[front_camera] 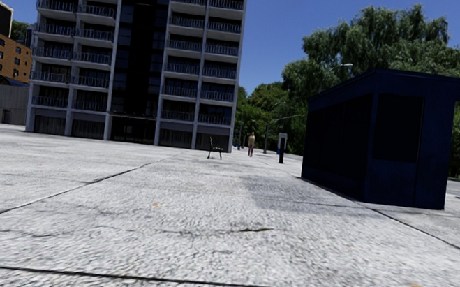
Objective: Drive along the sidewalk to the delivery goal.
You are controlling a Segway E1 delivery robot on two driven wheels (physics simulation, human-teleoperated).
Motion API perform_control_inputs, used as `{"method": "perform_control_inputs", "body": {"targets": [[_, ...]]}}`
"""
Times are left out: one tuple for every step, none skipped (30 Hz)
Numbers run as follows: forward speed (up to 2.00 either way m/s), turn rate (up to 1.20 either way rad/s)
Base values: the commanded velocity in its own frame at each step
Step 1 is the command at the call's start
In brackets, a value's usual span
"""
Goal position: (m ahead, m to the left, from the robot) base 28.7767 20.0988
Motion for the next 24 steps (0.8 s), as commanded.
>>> {"method": "perform_control_inputs", "body": {"targets": [[1.94, 0.00], [1.94, 0.00], [1.94, 0.00], [1.94, 0.00], [1.94, 0.00], [1.94, 0.00], [1.94, 0.00], [1.94, 0.00], [1.94, 0.00], [1.94, 0.00], [1.94, 0.00], [1.94, 0.00], [1.94, 0.00], [1.94, 0.00], [1.94, 0.00], [1.94, 0.00], [1.94, 0.00], [1.94, 0.00], [1.94, 0.00], [1.94, 0.00], [1.94, 0.00], [1.94, 0.00], [1.94, 0.00], [1.94, 0.00]]}}
